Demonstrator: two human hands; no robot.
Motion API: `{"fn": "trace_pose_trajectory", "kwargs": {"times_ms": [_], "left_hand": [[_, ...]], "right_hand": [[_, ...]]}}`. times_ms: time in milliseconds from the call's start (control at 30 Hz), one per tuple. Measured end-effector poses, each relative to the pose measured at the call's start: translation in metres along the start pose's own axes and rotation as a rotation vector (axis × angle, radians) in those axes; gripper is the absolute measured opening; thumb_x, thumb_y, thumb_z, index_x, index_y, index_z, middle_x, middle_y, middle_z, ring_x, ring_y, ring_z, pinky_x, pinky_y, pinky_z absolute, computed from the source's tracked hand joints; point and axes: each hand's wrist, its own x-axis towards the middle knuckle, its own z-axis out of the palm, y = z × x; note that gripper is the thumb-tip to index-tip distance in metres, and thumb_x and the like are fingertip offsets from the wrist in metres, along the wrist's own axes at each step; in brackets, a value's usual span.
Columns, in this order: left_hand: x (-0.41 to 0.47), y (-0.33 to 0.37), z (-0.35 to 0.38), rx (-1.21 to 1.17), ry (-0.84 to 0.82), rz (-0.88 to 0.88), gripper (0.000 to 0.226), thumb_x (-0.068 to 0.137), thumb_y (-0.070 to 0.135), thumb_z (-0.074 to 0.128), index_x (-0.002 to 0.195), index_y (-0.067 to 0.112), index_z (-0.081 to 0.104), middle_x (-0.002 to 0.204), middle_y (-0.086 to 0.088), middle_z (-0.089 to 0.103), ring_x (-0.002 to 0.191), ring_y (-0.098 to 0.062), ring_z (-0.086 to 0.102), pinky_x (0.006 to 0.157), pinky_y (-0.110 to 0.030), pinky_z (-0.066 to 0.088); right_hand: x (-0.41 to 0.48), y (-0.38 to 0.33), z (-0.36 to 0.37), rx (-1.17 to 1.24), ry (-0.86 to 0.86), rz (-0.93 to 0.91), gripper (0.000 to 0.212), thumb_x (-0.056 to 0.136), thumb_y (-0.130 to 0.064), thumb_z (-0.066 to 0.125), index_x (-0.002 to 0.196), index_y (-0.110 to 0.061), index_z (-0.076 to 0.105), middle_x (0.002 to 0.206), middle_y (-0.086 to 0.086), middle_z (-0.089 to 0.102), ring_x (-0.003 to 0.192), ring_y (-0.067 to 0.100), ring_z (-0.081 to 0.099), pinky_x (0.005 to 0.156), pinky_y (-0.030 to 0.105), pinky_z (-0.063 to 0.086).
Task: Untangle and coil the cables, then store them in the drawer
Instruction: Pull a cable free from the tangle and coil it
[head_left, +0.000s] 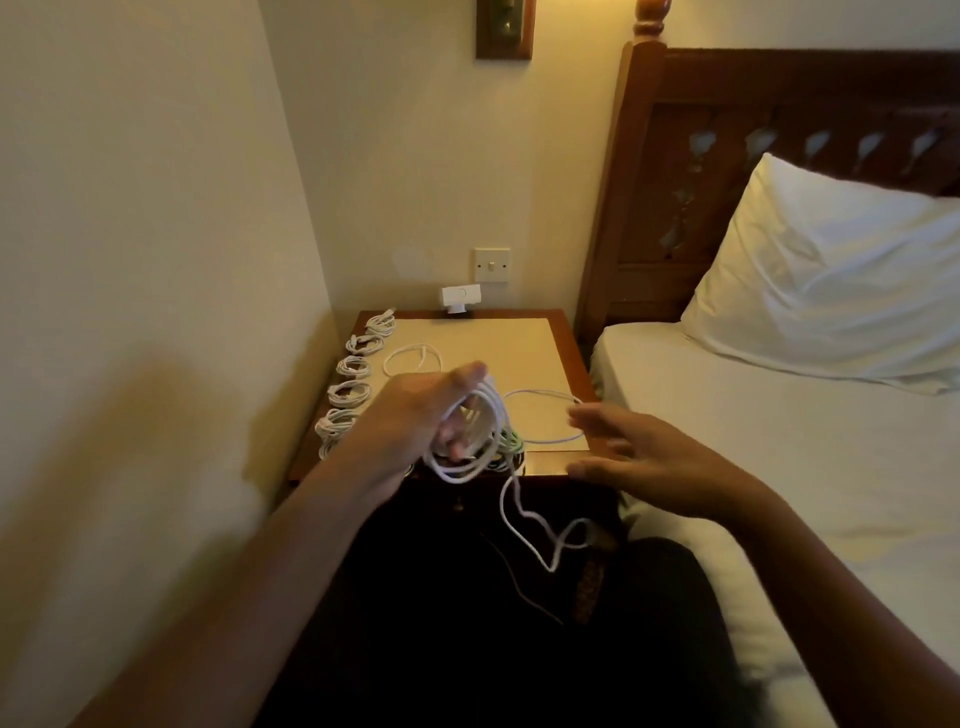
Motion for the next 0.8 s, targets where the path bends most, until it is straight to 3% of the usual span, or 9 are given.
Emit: {"fn": "trace_pose_trajectory", "kwargs": {"times_ms": [100,200,267,367,433,533,667,800], "left_hand": [[-0.004,0.005,0.017,-0.076,0.018,0.002,0.044,0.094,0.048,0.063,0.087,0.004,0.061,0.051,-0.002,0.044,0.048,-0.02,0.052,0.058,-0.027,0.046],[-0.013,0.003,0.005,-0.132,-0.018,-0.019,0.05,0.088,0.053,0.067,0.09,0.003,0.059,0.05,-0.004,0.04,0.045,-0.019,0.046,0.051,-0.025,0.043],[-0.023,-0.003,-0.01,-0.113,-0.1,-0.1,0.055,0.087,0.056,0.071,0.087,0.002,0.06,0.051,-0.003,0.039,0.045,-0.017,0.042,0.051,-0.024,0.042],[-0.039,-0.012,-0.022,-0.099,-0.289,-0.239,0.039,0.09,0.049,0.07,0.072,0.014,0.067,0.05,-0.001,0.035,0.045,-0.015,0.037,0.053,-0.025,0.039],[-0.043,-0.013,-0.022,-0.255,-0.305,-0.223,0.031,0.091,0.039,0.066,0.076,0.013,0.069,0.046,0.001,0.031,0.042,-0.013,0.033,0.05,-0.023,0.033],[-0.027,-0.008,-0.031,-0.464,-0.117,-0.094,0.033,0.098,0.039,0.062,0.083,0.009,0.063,0.044,0.003,0.031,0.04,-0.011,0.033,0.049,-0.025,0.03],[-0.002,-0.008,-0.05,-0.625,0.183,-0.011,0.035,0.097,0.042,0.058,0.093,0.008,0.062,0.048,0.003,0.032,0.044,-0.01,0.034,0.062,-0.028,0.035],[0.01,-0.022,-0.033,-0.601,0.297,0.023,0.036,0.093,0.04,0.062,0.097,0.004,0.064,0.061,0.002,0.053,0.061,-0.012,0.048,0.072,-0.03,0.041]], "right_hand": [[0.01,-0.05,0.028,0.065,-0.044,-0.171,0.067,0.093,-0.054,0.067,0.151,-0.036,0.041,0.147,-0.013,0.056,0.131,0.001,0.053,0.109,0.033,0.046],[0.018,-0.056,0.04,0.105,-0.047,-0.226,0.02,0.105,-0.03,0.056,0.122,-0.024,0.064,0.107,-0.003,0.074,0.098,0.009,0.07,0.095,0.041,0.057],[0.023,-0.05,0.036,0.137,0.0,-0.225,0.021,0.107,-0.029,0.051,0.104,-0.023,0.071,0.085,-0.004,0.07,0.082,0.016,0.069,0.087,0.05,0.059],[0.032,-0.042,0.022,0.199,0.104,-0.281,0.022,0.106,-0.028,0.053,0.104,-0.023,0.074,0.075,-0.014,0.064,0.07,0.006,0.06,0.071,0.037,0.06],[0.039,-0.037,0.022,0.19,0.167,-0.299,0.021,0.105,-0.027,0.054,0.102,-0.022,0.074,0.076,-0.019,0.064,0.069,0.002,0.059,0.064,0.026,0.054],[0.047,-0.023,0.047,0.167,0.271,-0.242,0.025,0.106,-0.03,0.052,0.093,-0.024,0.072,0.071,-0.023,0.062,0.065,-0.001,0.057,0.062,0.023,0.047],[0.034,-0.006,0.089,0.102,0.354,-0.183,0.025,0.108,-0.029,0.051,0.089,-0.026,0.068,0.059,-0.02,0.055,0.054,0.002,0.048,0.055,0.022,0.033],[0.008,-0.048,0.115,-0.014,0.037,-0.216,0.016,0.107,-0.037,0.049,0.113,-0.033,0.063,0.079,-0.011,0.063,0.064,0.004,0.057,0.059,0.02,0.044]]}}
